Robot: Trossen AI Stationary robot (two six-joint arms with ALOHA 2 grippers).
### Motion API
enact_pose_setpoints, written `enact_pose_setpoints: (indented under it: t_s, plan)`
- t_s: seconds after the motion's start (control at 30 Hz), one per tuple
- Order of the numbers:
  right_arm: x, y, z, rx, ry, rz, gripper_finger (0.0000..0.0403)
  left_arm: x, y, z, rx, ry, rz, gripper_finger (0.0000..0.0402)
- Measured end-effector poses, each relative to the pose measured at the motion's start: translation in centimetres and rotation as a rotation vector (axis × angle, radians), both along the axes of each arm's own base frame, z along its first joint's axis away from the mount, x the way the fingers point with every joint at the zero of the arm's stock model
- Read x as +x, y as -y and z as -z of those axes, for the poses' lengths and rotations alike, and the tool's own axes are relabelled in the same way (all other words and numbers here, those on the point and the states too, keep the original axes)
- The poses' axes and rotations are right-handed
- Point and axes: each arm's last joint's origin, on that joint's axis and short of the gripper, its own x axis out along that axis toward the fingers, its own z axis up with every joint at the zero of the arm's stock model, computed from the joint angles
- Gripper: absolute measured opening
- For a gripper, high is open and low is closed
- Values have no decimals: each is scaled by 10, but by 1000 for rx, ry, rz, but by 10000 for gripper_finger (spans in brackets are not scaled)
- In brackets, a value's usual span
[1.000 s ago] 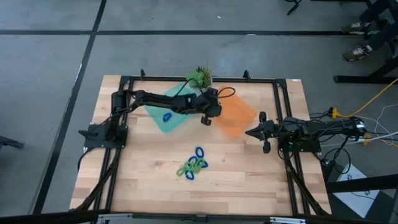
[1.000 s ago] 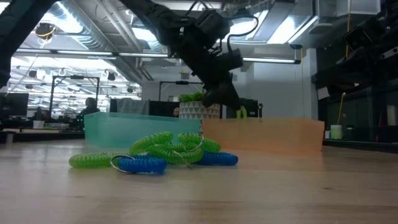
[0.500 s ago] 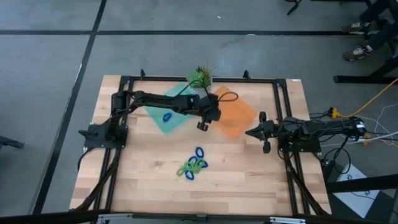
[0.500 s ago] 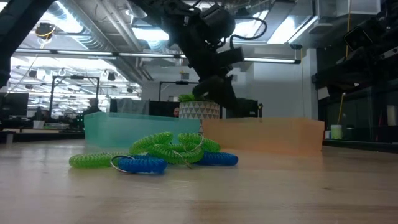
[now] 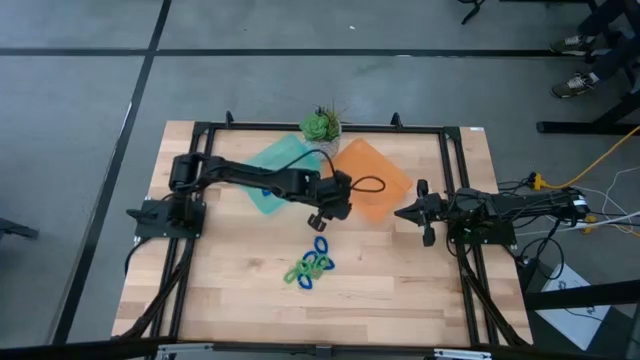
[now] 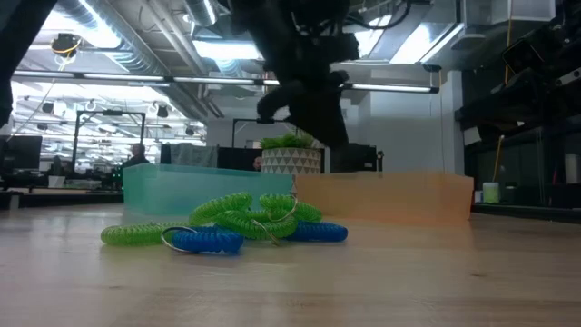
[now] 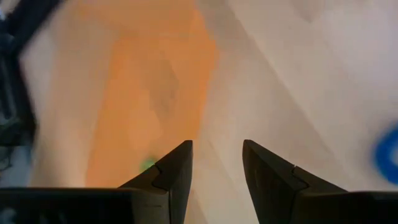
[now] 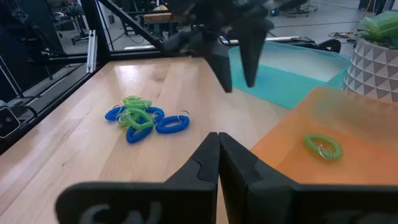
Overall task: Sort spring keychains
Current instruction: Put the green spring keychain into the orange bin
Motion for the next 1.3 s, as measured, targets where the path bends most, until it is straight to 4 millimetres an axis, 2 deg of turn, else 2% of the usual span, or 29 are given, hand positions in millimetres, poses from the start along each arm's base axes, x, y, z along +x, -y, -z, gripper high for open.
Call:
enact_pose_setpoints:
  t_s: [0.17, 0.57, 1.0, 1.13, 1.3]
  plan:
    - [0, 0, 0, 1, 1, -2, 7, -15, 21, -5, -81, -105, 51, 136]
    - [0, 0, 0, 0, 0, -1, 7, -43, 74, -3, -434, -359, 164, 131]
    - [0, 0, 0, 1, 0, -1, 7, -65, 132, -1, -430, -485, 235, 127]
    - [0, 0, 0, 0, 0, -1, 7, -71, 142, 6, -444, -512, 226, 127]
    - [0, 0, 0, 0, 0, -1, 7, -77, 141, 21, -541, -570, 173, 127]
